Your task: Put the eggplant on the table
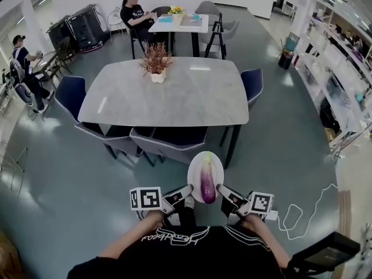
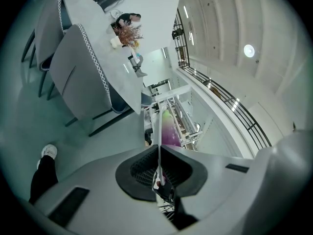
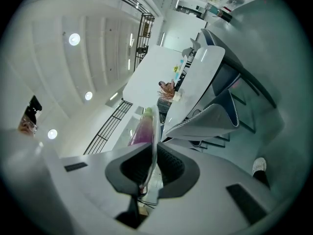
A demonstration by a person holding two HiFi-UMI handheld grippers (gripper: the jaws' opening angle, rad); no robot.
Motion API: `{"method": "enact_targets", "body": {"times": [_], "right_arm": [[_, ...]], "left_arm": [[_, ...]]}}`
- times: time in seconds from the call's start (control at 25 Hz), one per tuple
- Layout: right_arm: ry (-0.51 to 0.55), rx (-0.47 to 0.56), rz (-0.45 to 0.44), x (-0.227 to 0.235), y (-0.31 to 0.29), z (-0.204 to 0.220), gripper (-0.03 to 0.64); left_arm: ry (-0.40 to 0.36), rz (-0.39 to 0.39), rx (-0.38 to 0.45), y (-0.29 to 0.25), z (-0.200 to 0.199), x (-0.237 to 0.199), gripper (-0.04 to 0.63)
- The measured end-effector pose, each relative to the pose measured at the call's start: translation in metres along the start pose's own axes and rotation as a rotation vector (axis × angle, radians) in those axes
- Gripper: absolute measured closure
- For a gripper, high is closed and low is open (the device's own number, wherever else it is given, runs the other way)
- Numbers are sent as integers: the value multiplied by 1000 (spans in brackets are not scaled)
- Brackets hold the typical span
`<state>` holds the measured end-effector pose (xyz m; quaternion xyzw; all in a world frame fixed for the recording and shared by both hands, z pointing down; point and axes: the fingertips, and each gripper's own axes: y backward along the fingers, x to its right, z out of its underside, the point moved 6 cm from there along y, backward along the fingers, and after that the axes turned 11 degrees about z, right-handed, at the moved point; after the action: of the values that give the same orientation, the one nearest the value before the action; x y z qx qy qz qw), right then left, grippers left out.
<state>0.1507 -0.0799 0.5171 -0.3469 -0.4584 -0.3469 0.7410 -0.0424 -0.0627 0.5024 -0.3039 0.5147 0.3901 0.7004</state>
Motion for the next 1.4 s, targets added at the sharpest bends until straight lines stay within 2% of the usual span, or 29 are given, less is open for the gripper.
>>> {"method": "enact_targets", "body": {"times": [0.48,0.72,1.04,1.4], "right_arm": [[-3,-4,29,-3,-128,-105,578],[15,17,31,-5,-174,-141,578],[32,40,54,-10,-201,-163,578],[47,45,92,-6,-212,-175,578]], "left_arm": [[18,1,5,-24,-161,-35,575],[-3,19,-5,-34,-219,-50,575],[-7,31,-30,-40,-257,-56,575],[11,58,-21,-48,-268,-71,575]]}}
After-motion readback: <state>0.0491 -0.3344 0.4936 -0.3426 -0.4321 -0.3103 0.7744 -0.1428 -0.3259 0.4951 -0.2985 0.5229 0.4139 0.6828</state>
